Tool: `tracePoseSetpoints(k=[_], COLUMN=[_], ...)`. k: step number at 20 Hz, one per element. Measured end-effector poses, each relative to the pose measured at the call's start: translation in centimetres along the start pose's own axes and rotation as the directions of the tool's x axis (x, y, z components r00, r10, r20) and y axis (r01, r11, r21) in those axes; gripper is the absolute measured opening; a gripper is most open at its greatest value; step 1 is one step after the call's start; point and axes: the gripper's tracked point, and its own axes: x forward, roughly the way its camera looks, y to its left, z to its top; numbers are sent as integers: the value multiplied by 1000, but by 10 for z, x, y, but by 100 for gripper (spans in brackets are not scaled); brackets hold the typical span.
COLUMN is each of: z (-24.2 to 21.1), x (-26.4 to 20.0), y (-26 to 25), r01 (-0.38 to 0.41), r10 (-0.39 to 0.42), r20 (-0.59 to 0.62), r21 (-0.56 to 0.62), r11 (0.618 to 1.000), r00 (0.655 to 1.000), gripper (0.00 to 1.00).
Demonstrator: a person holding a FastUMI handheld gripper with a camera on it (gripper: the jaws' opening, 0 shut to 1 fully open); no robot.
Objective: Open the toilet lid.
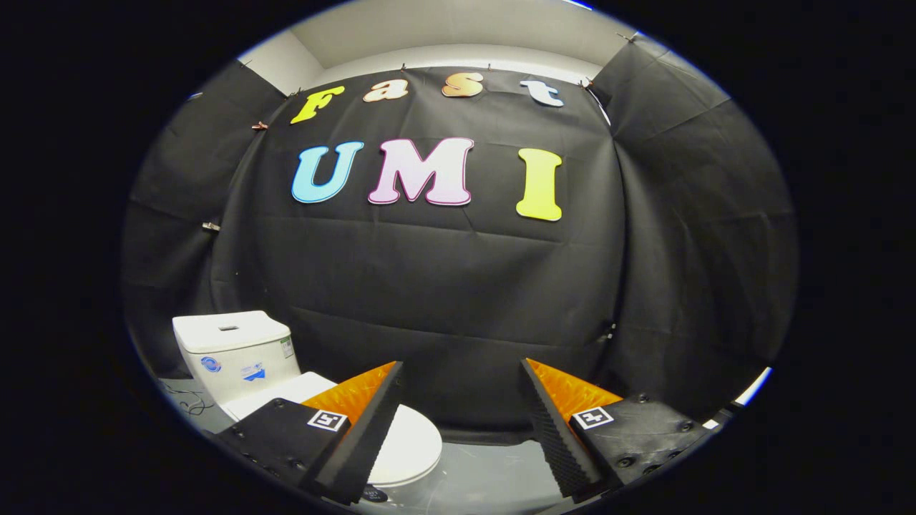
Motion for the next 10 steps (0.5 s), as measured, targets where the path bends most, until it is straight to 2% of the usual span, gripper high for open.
tracePoseSetpoints(k=[3,6,10], z=[-14,-29,-75], x=[5,7,6], y=[10,14,10], r01=[-58,-126,-140], r10=[59,135,198], r20=[-52,-104,-247], r21=[18,87,233], r11=[998,988,962], r00=[997,985,948], gripper=[98,98,99])
